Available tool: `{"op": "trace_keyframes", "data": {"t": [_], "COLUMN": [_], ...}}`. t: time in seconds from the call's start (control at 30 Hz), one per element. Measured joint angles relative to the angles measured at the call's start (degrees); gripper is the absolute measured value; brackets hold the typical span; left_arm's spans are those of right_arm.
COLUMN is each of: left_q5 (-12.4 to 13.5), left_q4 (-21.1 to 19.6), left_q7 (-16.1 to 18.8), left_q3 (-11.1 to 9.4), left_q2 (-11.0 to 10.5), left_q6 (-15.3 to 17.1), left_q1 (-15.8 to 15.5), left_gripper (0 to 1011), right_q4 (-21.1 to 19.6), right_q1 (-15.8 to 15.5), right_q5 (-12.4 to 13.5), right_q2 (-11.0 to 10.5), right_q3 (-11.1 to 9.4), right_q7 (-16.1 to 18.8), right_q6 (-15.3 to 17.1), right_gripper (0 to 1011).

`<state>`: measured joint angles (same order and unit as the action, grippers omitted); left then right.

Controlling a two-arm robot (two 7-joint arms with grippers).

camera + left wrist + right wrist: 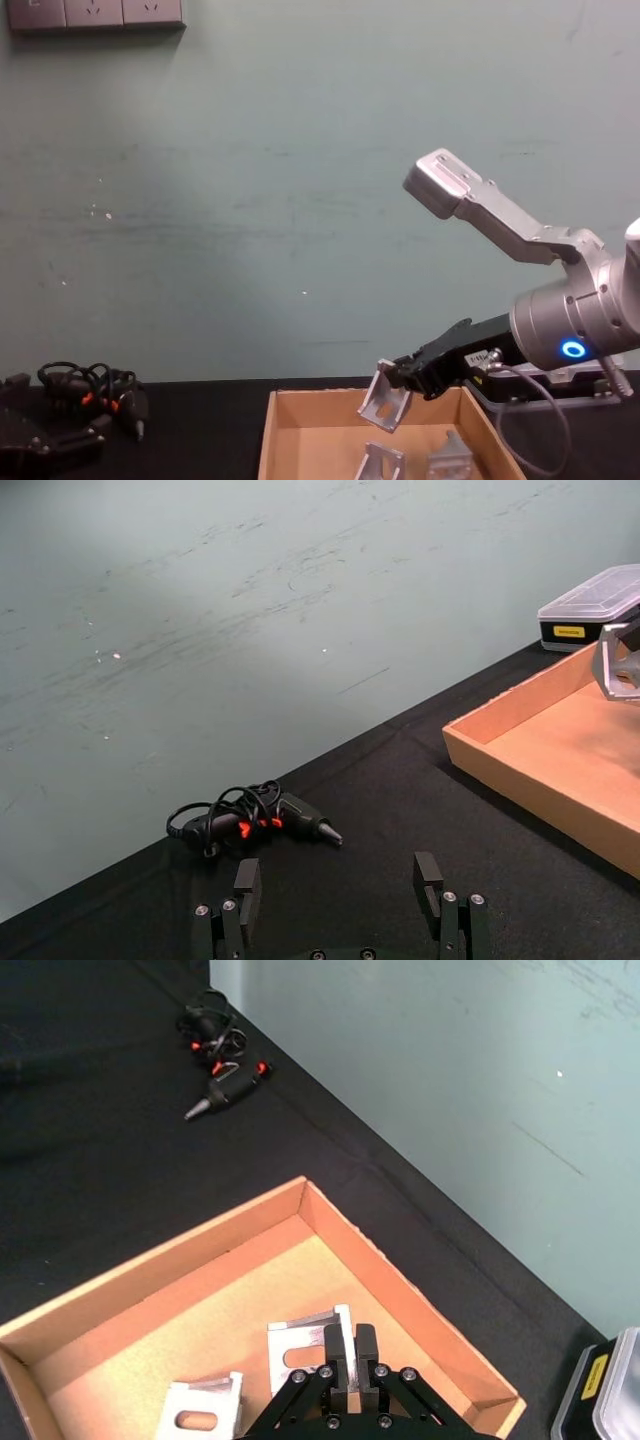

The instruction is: Use one hand to pick up the angle iron from the table and place it into the box.

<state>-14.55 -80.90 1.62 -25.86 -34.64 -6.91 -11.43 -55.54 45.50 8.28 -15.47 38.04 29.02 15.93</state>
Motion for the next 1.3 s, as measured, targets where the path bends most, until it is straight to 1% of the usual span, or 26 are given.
{"op": "trace_keyframes", "data": {"t": [0.4,0.73,0.8,0.83,0.93,0.97,1.0,1.1,1.2,1.27,1.3], "left_q5": [0.00,0.01,0.00,0.01,0.01,0.00,0.01,0.00,0.00,0.00,0.00], "left_q4": [0.00,0.00,0.00,0.00,0.00,0.00,0.00,0.00,0.00,0.00,0.00], "left_q7": [0.00,0.00,0.00,0.00,0.00,0.00,0.00,0.00,0.00,0.00,0.00], "left_q3": [0.00,0.00,0.00,0.00,0.00,0.00,0.00,0.00,0.00,0.00,0.00], "left_q2": [0.00,0.00,0.00,0.00,0.00,0.00,0.00,0.00,0.00,0.00,0.00], "left_q6": [0.00,0.00,0.00,0.00,0.00,0.00,0.00,0.00,0.00,0.00,0.00], "left_q1": [0.00,0.00,0.00,0.00,0.00,0.00,0.00,0.00,0.00,0.00,0.00], "left_gripper": [1000,1000,1000,1000,1000,1000,1000,1000,1000,1000,1000], "right_q4": [4.12,5.70,6.01,6.11,6.26,6.22,6.13,5.31,4.08,3.36,2.48], "right_q1": [0.34,0.22,0.22,0.23,0.17,-0.05,-0.17,-0.77,-1.53,-1.93,-2.37], "right_q5": [-2.09,-3.38,-3.74,-3.84,-4.19,-4.32,-4.41,-4.66,-4.86,-4.99,-5.07], "right_q2": [1.52,2.22,2.37,2.41,2.53,2.54,2.54,2.40,2.09,1.88,1.70], "right_q3": [-0.26,-0.69,-0.79,-0.82,-1.19,-1.45,-1.58,-2.25,-3.09,-3.50,-3.94], "right_q7": [0.51,1.45,1.80,1.86,2.06,2.03,1.96,1.32,0.55,0.17,-0.22], "right_q6": [-0.96,-1.71,-1.84,-1.87,-2.02,-2.11,-2.15,-2.31,-2.51,-2.55,-2.61], "right_gripper": [60,60,92,139,195,255,272,367,426,533,533]}}
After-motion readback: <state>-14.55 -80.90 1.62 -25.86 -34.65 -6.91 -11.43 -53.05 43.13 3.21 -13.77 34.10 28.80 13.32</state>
